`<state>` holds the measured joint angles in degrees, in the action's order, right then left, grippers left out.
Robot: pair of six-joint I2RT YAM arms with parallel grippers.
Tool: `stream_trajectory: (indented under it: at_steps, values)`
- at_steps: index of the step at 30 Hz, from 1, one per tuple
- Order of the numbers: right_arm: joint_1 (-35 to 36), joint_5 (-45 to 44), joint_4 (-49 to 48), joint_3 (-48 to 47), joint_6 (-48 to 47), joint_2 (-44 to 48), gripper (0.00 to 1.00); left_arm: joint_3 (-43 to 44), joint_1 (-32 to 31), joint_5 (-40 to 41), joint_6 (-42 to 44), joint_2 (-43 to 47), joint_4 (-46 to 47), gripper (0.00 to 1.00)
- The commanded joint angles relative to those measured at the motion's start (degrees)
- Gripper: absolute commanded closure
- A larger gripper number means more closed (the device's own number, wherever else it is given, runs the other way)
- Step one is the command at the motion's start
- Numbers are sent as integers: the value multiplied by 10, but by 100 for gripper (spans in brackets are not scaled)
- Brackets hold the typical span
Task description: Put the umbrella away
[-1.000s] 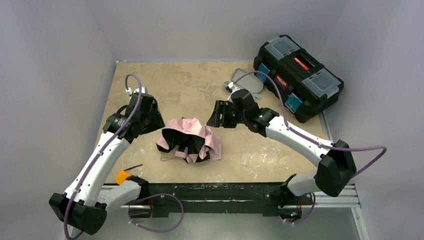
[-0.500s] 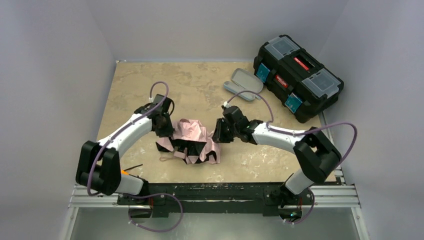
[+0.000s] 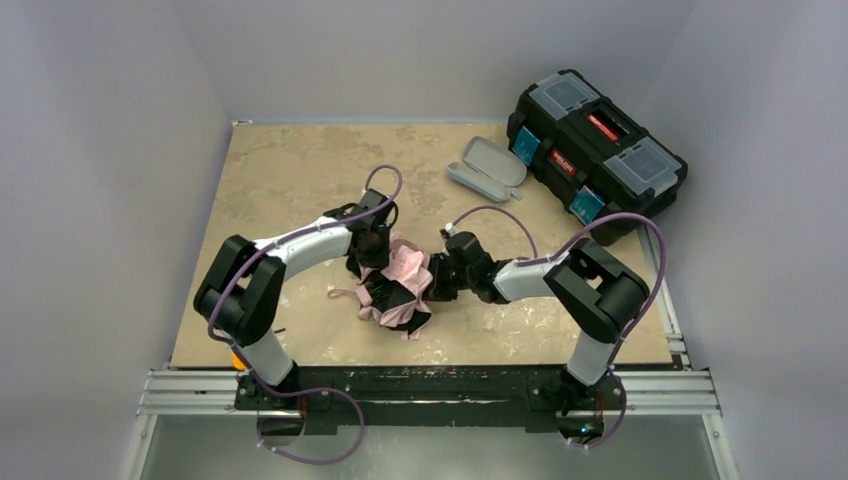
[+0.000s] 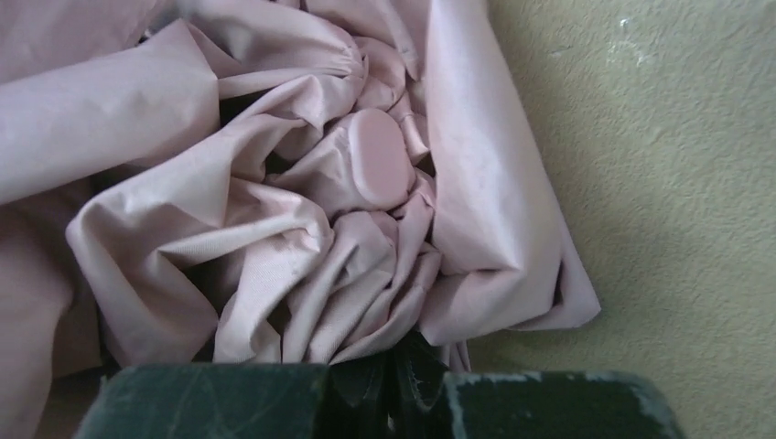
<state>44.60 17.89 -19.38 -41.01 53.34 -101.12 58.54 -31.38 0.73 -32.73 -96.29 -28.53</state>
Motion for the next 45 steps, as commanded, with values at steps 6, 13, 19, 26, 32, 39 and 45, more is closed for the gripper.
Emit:
stream_trajectory:
  at_steps: [6,13,19,26,32,39,45]
  values:
    - [4,-109,148,29,-20,101,72,65,-31,46,52,75,-131,75]
    - [4,-177,308,4,-44,233,36,117,-31,85,65,127,-208,69]
    - [4,-242,435,-51,-72,327,28,161,-30,93,63,137,-250,68]
    - [4,-150,413,-154,-155,382,53,145,-30,67,36,192,-243,67]
    - [3,-42,341,-204,-168,297,78,126,-31,50,22,214,-235,67]
    - [3,53,156,-79,-92,180,100,99,-31,38,6,262,-232,65]
    - [4,85,0,16,-77,85,100,58,-30,30,-9,270,-209,63]
